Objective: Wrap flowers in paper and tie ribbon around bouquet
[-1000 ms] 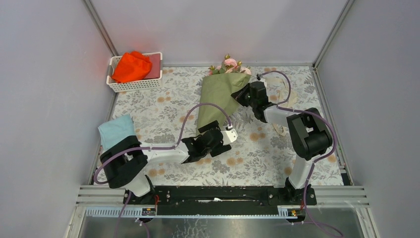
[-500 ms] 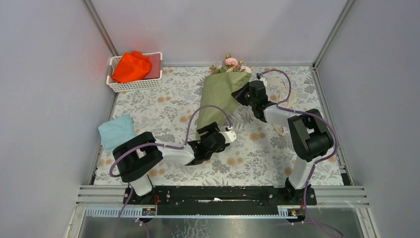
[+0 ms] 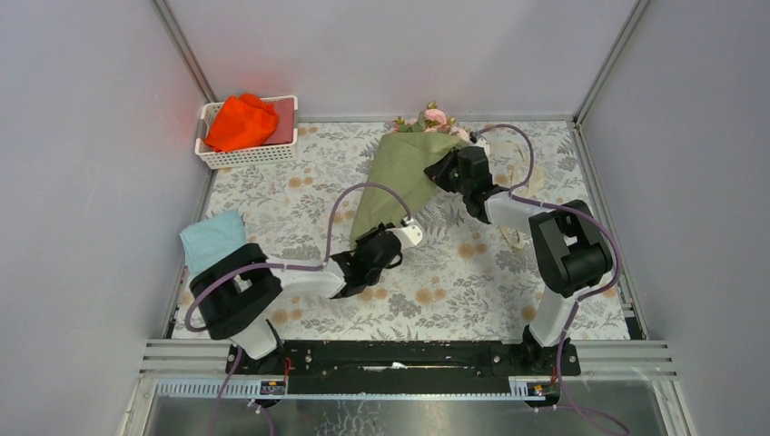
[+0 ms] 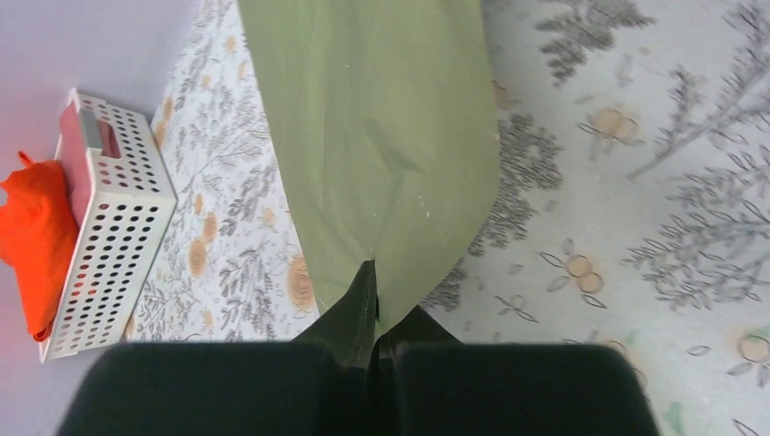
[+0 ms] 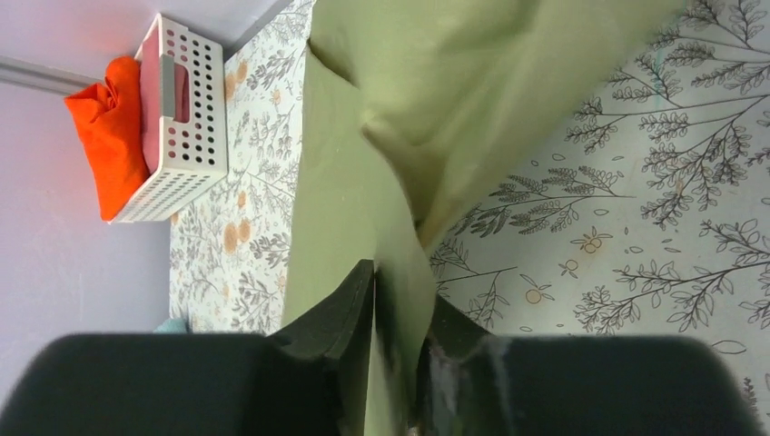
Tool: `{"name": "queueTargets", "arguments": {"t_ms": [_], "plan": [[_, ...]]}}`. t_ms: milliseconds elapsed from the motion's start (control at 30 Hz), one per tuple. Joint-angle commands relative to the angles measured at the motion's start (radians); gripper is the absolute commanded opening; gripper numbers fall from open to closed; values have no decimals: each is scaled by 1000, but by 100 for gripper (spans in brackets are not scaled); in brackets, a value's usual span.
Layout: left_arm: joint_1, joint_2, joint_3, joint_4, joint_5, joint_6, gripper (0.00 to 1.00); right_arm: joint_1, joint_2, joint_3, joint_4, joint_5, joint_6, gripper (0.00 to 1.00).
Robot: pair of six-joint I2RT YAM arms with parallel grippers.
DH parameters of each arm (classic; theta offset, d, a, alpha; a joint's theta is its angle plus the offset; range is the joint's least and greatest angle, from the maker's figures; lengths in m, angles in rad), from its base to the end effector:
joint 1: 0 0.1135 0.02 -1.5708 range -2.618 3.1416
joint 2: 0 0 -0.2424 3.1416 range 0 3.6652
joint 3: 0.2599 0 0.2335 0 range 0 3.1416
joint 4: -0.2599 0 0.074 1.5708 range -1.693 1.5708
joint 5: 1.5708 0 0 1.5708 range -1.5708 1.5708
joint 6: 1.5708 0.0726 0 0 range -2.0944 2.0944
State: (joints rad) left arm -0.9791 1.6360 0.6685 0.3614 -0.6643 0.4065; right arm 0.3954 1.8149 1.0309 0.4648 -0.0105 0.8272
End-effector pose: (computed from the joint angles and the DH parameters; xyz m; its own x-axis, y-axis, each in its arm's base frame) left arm 0.2162 -0.2415 0.1289 -0.1452 0.7742 -0.6160 0.4663 0.6027 0.6476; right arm 0.3872 0.1625 0.1859 -0.4863 0.5946 -0.6403 -0.0538 0.7110 0.7011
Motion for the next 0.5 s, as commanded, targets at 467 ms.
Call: {"name": "queueTargets", "arguments": {"t_ms": [467], "plan": [[47, -58, 9, 60, 78, 138, 0, -52, -336, 270, -699, 153, -463, 63]]}}
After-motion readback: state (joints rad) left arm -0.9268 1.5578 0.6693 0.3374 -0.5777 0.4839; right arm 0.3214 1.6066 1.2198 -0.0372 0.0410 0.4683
